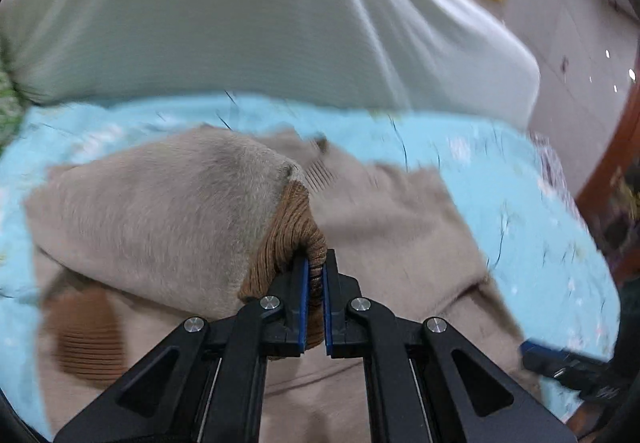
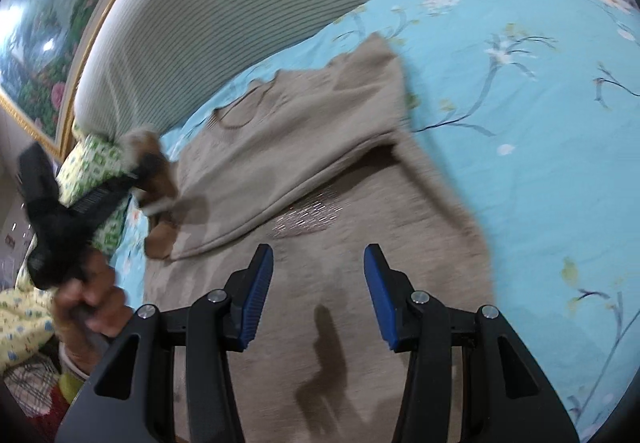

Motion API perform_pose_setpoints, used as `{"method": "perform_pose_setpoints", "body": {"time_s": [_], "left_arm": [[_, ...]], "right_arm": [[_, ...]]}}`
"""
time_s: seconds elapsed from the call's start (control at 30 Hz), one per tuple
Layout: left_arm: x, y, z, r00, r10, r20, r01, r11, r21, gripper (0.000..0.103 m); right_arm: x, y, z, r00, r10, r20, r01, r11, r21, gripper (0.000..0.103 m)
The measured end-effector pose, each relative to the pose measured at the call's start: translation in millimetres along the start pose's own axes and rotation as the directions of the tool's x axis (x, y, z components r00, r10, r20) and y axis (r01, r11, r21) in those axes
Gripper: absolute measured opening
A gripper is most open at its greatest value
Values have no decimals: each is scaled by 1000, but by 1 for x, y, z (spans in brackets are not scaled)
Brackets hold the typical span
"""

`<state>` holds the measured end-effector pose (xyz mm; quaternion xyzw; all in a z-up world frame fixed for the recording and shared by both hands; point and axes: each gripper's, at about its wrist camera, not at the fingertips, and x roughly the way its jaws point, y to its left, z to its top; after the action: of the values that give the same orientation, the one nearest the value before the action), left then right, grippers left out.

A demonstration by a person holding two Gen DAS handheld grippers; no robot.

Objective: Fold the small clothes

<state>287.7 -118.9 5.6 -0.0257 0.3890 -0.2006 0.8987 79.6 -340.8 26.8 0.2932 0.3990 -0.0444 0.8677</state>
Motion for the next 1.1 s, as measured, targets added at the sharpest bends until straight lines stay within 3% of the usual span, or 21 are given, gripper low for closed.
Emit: {"method": "perform_pose_setpoints", "body": {"time_s": [0.1,0.17,0.23,0.27,0.37,0.5,0.6,0.67,0.73,0.87,0.93,1.0,1.03,1.1], "left_arm": [[27,-7,-17,996,-18,-83,18,1000,7,6],[30,-5,-26,993,-27,-111,28,1000,4,13],[22,0,-31,992,-48,-114,47,999,-5,16],[15,3,-34,992,-49,-113,49,999,-8,18],[-13,22,-46,995,-32,-92,29,999,-26,31],[-57,68,-64,997,57,-61,-62,994,-93,33],[-76,111,-70,977,205,-54,-211,967,-143,33],[-82,141,-70,956,289,-56,-294,940,-174,35],[-79,172,-69,933,348,-88,-359,911,-204,35],[-61,207,-65,922,366,-125,-386,894,-227,36],[-54,214,-62,925,358,-124,-378,898,-226,36],[-47,214,-58,921,365,-135,-387,899,-208,36],[-44,213,-58,917,377,-132,-397,895,-202,36],[-43,211,-57,915,381,-129,-400,895,-199,36]], "right_arm": [[-3,-10,5,1000,-11,13,11,1000,17,49],[-2,-12,8,1000,-12,12,12,1000,17,49],[0,-11,10,1000,-7,12,7,1000,8,50],[3,-9,10,1000,-4,11,4,1000,1,56],[12,4,14,1000,19,13,-18,999,-45,61],[28,40,21,999,50,13,-46,979,-199,61],[47,68,26,998,58,-14,-59,952,-299,61],[60,87,26,999,50,-8,-49,924,-379,61],[72,104,22,1000,-7,19,15,882,-471,61],[93,134,8,999,-13,32,31,733,-679,61],[113,143,2,998,-56,11,45,656,-754,61],[133,144,-1,994,-110,-26,47,609,-792,61],[144,143,-1,990,-141,-25,64,593,-803,61],[158,138,6,987,-159,-27,78,617,-783,61]]}}
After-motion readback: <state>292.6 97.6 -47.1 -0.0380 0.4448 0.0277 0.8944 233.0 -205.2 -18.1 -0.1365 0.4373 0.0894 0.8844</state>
